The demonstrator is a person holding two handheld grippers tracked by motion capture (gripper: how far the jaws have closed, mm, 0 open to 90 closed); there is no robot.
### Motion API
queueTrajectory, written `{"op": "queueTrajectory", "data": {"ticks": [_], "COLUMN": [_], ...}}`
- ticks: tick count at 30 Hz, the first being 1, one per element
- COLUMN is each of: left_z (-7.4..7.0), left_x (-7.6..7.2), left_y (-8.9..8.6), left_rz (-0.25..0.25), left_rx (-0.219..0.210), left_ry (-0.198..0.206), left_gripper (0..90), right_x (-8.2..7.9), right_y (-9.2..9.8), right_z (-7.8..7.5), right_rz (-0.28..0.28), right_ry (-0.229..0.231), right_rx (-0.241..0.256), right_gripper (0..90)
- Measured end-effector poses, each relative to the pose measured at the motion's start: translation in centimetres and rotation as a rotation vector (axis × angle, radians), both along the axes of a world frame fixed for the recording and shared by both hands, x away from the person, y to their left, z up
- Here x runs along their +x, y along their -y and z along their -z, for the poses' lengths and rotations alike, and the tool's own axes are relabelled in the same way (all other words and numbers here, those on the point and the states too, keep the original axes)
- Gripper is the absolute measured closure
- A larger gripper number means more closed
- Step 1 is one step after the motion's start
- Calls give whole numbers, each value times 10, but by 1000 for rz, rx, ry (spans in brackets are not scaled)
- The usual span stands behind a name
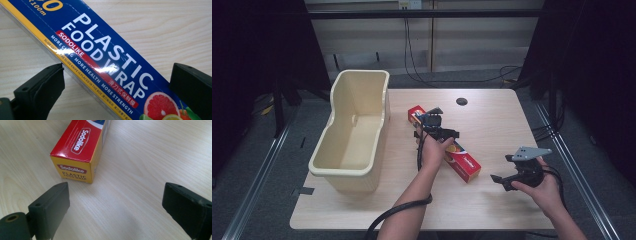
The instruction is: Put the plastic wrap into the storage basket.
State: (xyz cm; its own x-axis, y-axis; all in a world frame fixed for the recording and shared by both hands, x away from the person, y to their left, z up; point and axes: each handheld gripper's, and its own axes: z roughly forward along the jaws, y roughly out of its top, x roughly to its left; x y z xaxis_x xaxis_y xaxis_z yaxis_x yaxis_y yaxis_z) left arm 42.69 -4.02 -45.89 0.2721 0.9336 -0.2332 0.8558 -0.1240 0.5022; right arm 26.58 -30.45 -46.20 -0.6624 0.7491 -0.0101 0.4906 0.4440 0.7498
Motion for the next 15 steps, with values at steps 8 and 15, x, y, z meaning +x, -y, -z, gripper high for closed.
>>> {"op": "queueTrajectory", "data": {"ticks": [8, 15], "left_z": [0, -1], "left_x": [1, 1], "left_y": [2, 2], "left_rz": [-27, -23], "left_rx": [-14, -1], "left_ry": [-24, -24], "left_gripper": [0, 0], "right_x": [0, 0], "right_y": [-1, 0], "right_z": [1, 0], "right_rz": [7, 6], "right_ry": [-2, -1], "right_rx": [1, 9], "right_gripper": [74, 74]}}
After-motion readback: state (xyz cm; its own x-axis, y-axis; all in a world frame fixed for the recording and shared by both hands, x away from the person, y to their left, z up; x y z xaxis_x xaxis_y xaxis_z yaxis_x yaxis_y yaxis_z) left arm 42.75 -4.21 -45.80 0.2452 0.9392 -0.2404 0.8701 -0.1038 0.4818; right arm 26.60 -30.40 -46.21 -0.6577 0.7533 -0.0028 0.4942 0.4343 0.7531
